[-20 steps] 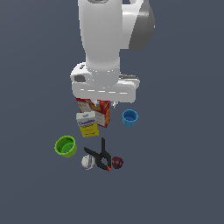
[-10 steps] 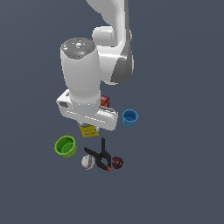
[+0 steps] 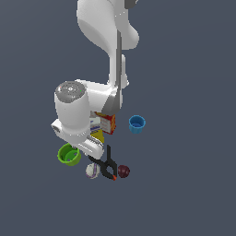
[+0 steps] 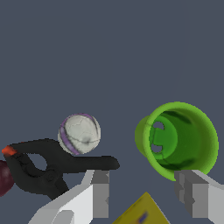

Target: Pick up a designated object from a clutter of objects.

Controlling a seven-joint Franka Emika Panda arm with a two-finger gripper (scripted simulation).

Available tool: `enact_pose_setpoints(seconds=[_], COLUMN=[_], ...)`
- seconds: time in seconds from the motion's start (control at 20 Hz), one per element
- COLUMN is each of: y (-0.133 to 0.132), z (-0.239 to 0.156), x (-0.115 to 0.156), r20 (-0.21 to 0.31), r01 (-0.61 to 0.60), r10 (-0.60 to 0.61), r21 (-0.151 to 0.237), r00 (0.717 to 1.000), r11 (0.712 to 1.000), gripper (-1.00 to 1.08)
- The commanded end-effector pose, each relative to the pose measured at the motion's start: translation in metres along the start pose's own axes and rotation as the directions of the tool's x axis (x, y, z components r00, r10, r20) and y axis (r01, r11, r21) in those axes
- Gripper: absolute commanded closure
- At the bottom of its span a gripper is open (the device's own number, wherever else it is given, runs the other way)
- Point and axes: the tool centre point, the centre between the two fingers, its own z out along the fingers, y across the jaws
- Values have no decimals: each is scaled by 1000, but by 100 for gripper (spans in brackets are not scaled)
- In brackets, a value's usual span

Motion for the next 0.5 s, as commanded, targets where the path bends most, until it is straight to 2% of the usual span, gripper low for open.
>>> enact_pose_setpoints(seconds=[0.0, 0.45], y=[8, 22], z=[17, 45], x=[6, 13], r20=[-15, -39], r01=[-29, -76], r10=[29, 75], r21=[-9, -25], r00=[999, 996], r11=[1000, 997], gripper=[-20, -20])
